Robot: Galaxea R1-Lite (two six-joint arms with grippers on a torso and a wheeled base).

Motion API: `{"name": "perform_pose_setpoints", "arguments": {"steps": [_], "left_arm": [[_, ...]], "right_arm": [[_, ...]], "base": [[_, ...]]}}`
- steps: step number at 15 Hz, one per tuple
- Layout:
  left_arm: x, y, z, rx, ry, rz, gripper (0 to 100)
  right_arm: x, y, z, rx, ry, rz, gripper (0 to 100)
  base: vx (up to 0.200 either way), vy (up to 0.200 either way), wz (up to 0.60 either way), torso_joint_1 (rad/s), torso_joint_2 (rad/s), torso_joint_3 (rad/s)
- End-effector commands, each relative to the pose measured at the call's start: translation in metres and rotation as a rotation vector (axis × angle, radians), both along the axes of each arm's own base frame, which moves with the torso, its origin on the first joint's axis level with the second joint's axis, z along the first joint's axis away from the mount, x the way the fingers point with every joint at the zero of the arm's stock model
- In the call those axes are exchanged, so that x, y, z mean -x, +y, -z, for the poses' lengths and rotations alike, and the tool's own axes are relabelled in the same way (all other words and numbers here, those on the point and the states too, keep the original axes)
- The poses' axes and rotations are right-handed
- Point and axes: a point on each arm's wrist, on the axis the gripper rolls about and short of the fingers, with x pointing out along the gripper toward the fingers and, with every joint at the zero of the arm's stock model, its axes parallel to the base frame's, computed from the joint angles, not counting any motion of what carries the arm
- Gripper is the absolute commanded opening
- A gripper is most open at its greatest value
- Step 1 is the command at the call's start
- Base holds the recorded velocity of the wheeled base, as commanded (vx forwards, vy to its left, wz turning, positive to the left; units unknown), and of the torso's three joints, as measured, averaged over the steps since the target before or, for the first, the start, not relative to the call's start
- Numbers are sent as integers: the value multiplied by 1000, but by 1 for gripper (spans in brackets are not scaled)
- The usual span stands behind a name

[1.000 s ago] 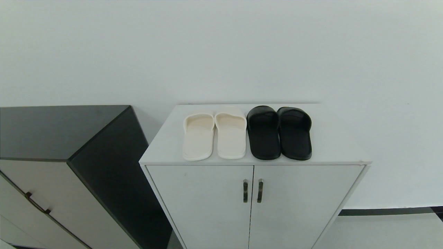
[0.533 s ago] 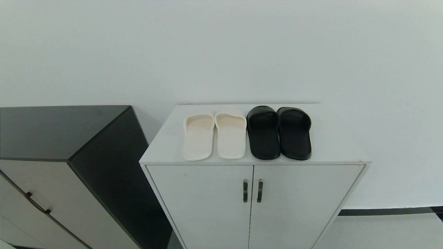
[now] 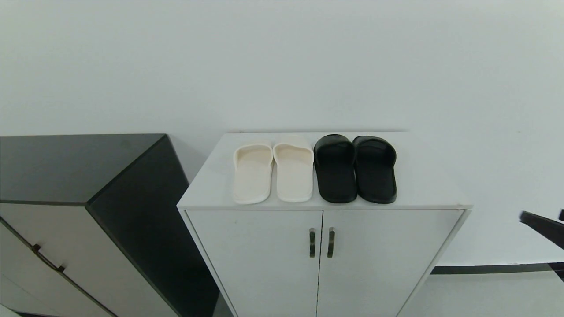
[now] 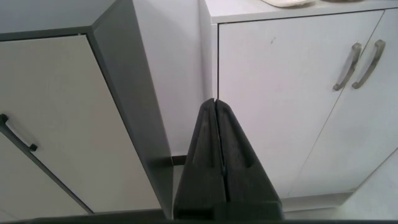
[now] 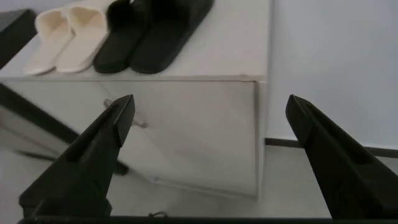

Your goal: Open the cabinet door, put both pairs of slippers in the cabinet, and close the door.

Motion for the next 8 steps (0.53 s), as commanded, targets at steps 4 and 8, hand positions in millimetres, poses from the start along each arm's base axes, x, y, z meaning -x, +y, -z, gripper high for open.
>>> {"name": "perform_pose_setpoints", "arguments": {"steps": [4, 8], "left_arm": [[0, 0, 0, 0, 1, 0, 0], [0, 0, 0, 0, 2, 0, 0]], "right_arm": [[-76, 86, -6, 47, 120, -23, 100], [-111, 140, -8, 34, 91, -13, 100]], "base": [[0, 0, 0, 0, 0, 0], [0, 0, 0, 0, 0, 0]]}}
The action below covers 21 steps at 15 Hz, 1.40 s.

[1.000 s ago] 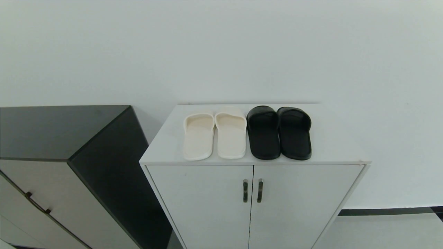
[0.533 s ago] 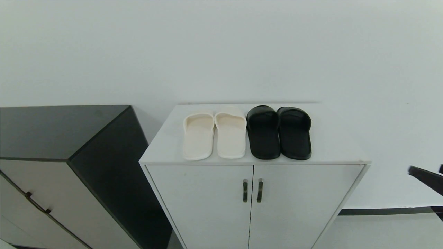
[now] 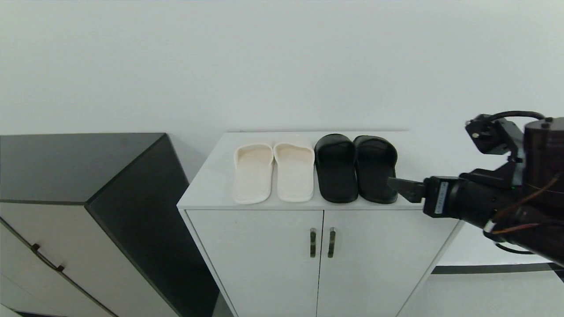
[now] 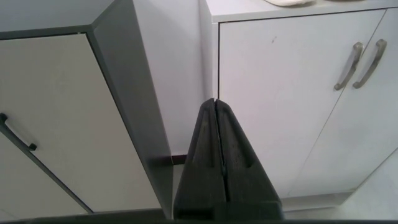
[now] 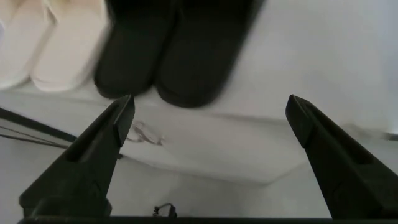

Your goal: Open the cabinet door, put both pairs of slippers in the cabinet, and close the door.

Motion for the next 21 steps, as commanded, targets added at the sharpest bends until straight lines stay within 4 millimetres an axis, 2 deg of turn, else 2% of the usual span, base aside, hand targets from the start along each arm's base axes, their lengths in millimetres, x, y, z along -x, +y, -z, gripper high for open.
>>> {"name": "perform_pose_setpoints", "arguments": {"steps": [1, 4, 5, 7, 12, 13, 16, 21], "left_arm": [[0, 0, 0, 0, 1, 0, 0], [0, 0, 0, 0, 1, 0, 0], [0, 0, 0, 0, -1, 0, 0], [0, 0, 0, 0, 1, 2, 0], [0, 0, 0, 2, 1, 2, 0], [0, 0, 0, 2, -1, 2, 0], [0, 0, 0, 2, 1, 2, 0], [0, 0, 0, 0, -1, 2, 0]], "right_arm": [[-29, 46, 12, 27, -5, -1, 100], [-56, 78, 16, 81, -58, 66, 100], [-61, 82, 17, 83, -59, 73, 100], [-86, 98, 24, 92, -66, 129, 100], [-119, 105, 31, 111, -80, 177, 100], [-134, 105, 33, 106, -85, 203, 100], [-159, 100, 35, 124, -101, 249, 100], [-182, 100, 35, 145, -129, 273, 100]], "base": [[0, 0, 0, 0, 0, 0], [0, 0, 0, 0, 0, 0], [0, 0, 0, 0, 0, 0], [0, 0, 0, 0, 0, 0], [0, 0, 0, 0, 0, 0], [0, 0, 0, 0, 0, 0], [0, 0, 0, 0, 0, 0], [0, 0, 0, 0, 0, 0]]}}
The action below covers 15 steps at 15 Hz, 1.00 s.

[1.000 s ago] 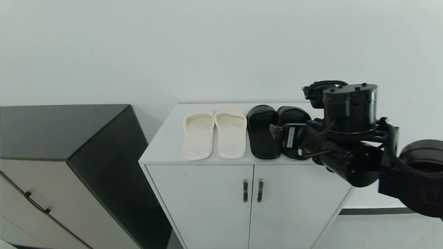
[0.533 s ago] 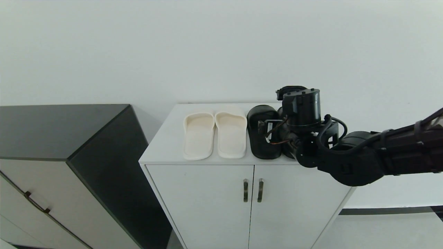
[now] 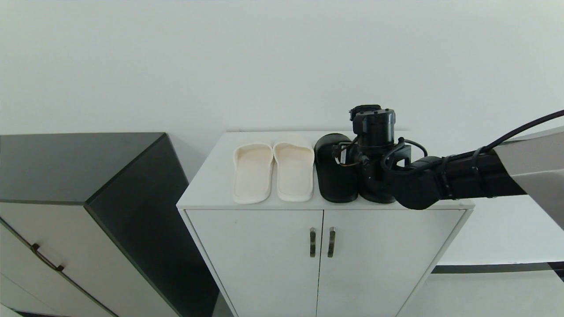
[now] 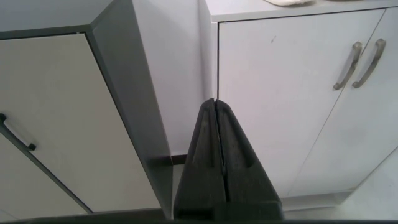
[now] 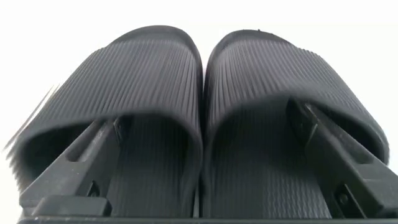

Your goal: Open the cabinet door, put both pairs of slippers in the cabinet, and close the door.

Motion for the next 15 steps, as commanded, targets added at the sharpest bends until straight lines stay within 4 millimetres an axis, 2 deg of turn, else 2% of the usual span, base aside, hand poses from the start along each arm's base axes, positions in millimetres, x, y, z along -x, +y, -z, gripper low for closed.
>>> {"name": "perform_pose_setpoints", "arguments": {"steps": [1, 5, 7, 10, 12, 15], "left_arm": [[0, 0, 0, -1, 0, 0, 0], [0, 0, 0, 1, 0, 0, 0], [0, 0, 0, 1, 0, 0, 0], [0, 0, 0, 2, 0, 0, 0], [0, 0, 0, 2, 0, 0, 0], [0, 0, 0, 2, 0, 0, 0]], "right_arm": [[-7, 1, 6, 9, 5, 0, 0], [-11, 3, 7, 8, 1, 3, 0], [-7, 1, -3, -3, -18, 1, 0], [17, -4, -42, -33, -77, -22, 0], [41, -17, -59, -23, -80, -43, 0], [87, -38, -51, -4, 1, -258, 0]], "base": [[0, 0, 0, 0, 0, 0], [0, 0, 0, 0, 0, 0], [0, 0, 0, 0, 0, 0], [0, 0, 0, 0, 0, 0], [0, 0, 0, 0, 0, 0], [0, 0, 0, 0, 0, 0]]}}
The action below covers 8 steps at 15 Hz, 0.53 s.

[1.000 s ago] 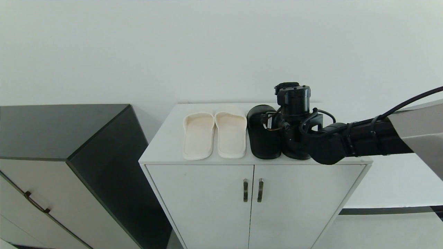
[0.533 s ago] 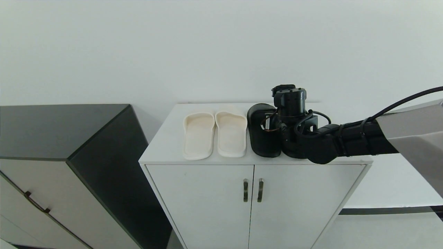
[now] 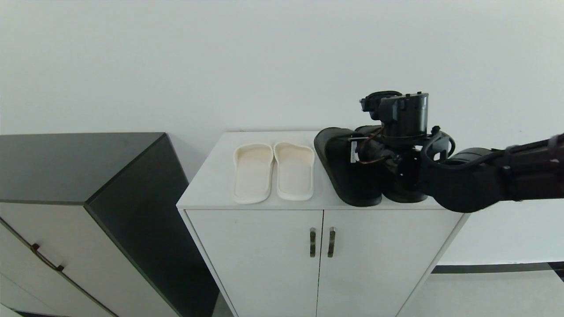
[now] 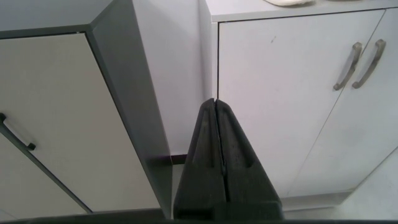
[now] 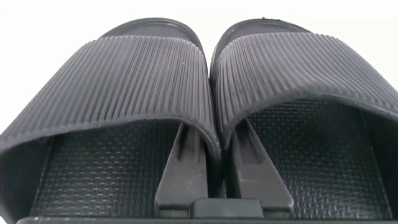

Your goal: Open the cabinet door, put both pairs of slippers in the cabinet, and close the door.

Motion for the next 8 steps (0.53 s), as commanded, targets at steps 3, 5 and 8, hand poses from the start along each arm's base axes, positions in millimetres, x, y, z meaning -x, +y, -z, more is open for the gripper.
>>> {"name": "perform_pose_setpoints", "arguments": {"steps": [3, 5, 8], "left_arm": [[0, 0, 0, -2, 0, 0, 0], [0, 0, 0, 0, 0, 0, 0], [0, 0, 0, 4, 0, 0, 0]], "right_arm": [[87, -44, -4, -19, 67, -286, 0], [116, -52, -7, -30, 61, -380, 0], [131, -48, -5, -27, 68, -439, 0]], "base": [[0, 0, 0, 0, 0, 0], [0, 0, 0, 0, 0, 0], [0, 0, 0, 0, 0, 0]]}}
